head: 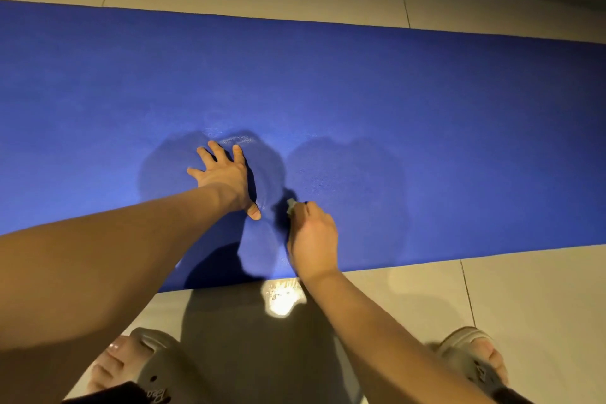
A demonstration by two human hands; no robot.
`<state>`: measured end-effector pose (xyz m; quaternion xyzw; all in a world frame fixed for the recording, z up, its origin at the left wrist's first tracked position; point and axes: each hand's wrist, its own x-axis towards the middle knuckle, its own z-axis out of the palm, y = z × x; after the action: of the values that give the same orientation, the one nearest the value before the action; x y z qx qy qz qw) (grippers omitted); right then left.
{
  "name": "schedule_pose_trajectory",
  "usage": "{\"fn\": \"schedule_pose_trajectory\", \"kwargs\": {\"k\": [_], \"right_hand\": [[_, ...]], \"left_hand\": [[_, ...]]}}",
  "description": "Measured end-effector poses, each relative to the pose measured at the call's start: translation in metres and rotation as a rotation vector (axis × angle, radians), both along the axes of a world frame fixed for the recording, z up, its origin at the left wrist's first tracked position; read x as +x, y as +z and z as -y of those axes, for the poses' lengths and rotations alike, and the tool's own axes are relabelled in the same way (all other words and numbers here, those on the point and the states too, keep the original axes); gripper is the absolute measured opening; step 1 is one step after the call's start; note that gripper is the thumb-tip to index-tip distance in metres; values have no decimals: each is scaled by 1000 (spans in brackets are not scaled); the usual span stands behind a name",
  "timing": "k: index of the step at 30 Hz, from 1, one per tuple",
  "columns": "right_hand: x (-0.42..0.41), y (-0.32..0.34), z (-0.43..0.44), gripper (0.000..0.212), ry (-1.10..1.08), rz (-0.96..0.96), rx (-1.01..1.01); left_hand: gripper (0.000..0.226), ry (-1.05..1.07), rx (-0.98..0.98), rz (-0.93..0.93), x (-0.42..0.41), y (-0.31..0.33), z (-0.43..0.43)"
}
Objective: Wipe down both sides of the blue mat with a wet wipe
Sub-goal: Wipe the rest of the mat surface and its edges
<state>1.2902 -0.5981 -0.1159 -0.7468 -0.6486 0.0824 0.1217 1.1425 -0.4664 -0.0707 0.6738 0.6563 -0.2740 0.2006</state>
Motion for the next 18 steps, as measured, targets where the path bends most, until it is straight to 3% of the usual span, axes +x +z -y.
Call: {"fn": "schedule_pose_trajectory", "kwargs": {"k": [3, 9, 13, 18], "right_hand": [[25, 5, 0, 29, 181, 60, -33], [131, 15, 4, 7, -307, 54, -77], [104, 10, -1, 15, -387, -25, -73], [27, 4, 2, 4, -244, -151, -94]], "left_hand": [[162, 6, 4, 21, -3, -1, 1], [161, 5, 16, 33, -4, -2, 1], [162, 11, 8, 24, -2, -2, 0], [162, 10, 7, 18, -2, -3, 0]]}}
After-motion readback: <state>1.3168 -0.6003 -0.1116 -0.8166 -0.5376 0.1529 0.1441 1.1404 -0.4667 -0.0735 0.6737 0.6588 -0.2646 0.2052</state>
